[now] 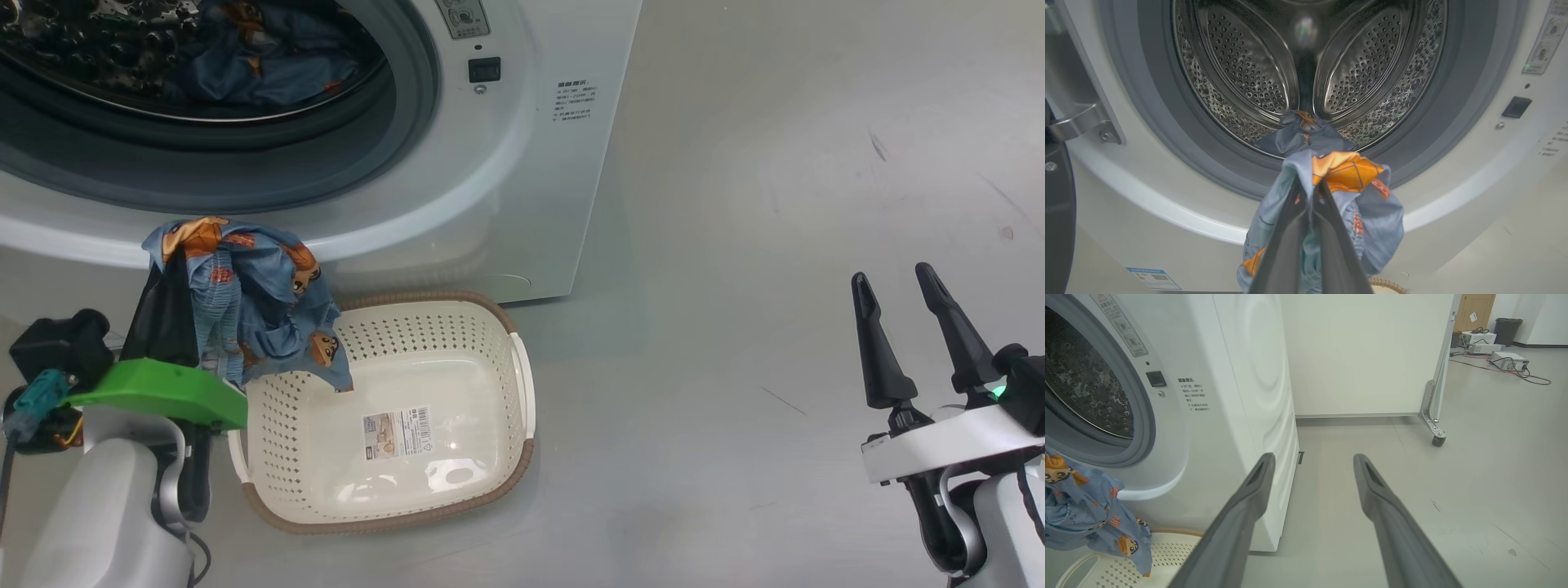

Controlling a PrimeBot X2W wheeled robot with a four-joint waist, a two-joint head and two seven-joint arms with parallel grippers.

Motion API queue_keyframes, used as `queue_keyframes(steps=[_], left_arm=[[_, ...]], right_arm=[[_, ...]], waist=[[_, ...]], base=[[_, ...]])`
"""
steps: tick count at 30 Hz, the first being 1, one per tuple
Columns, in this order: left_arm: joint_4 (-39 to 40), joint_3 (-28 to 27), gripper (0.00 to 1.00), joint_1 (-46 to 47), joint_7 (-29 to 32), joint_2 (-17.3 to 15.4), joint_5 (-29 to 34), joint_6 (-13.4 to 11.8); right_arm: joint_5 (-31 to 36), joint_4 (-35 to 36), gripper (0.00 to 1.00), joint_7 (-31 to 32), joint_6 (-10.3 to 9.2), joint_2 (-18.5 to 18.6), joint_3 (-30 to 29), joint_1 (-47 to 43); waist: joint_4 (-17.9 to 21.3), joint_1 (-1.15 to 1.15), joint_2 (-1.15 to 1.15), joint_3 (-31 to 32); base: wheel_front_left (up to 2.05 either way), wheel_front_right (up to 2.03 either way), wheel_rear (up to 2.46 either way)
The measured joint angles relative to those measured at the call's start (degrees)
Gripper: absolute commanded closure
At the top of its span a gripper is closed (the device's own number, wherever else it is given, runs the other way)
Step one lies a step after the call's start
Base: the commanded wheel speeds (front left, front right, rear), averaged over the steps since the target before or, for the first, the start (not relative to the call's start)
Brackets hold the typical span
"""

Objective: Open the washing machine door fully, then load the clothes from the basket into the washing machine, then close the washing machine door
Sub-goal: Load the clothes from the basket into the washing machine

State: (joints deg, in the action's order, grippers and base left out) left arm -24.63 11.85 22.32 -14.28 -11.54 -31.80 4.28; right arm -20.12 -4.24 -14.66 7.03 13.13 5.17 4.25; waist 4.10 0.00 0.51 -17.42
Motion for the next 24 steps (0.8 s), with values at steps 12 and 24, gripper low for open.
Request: queue_keyframes(steps=[12, 24], left_arm=[[8.46, -2.32, 1.00, -8.34, 0.00, 3.08, 4.92, -1.82], [13.58, -4.48, 1.00, -10.04, 0.00, 6.02, 6.01, -1.85]], right_arm=[[-0.01, 0.34, 0.00, 0.00, 0.00, 0.20, -0.11, -0.45], [-0.03, 0.69, 0.00, 0.00, 0.00, 0.25, 0.49, -1.04]], waist=[[-0.14, 0.00, 0.00, 0.40], [0.18, 0.00, 0.00, 0.19]], base=[[0.00, 0.00, 0.00], [0.00, 0.00, 0.00]])
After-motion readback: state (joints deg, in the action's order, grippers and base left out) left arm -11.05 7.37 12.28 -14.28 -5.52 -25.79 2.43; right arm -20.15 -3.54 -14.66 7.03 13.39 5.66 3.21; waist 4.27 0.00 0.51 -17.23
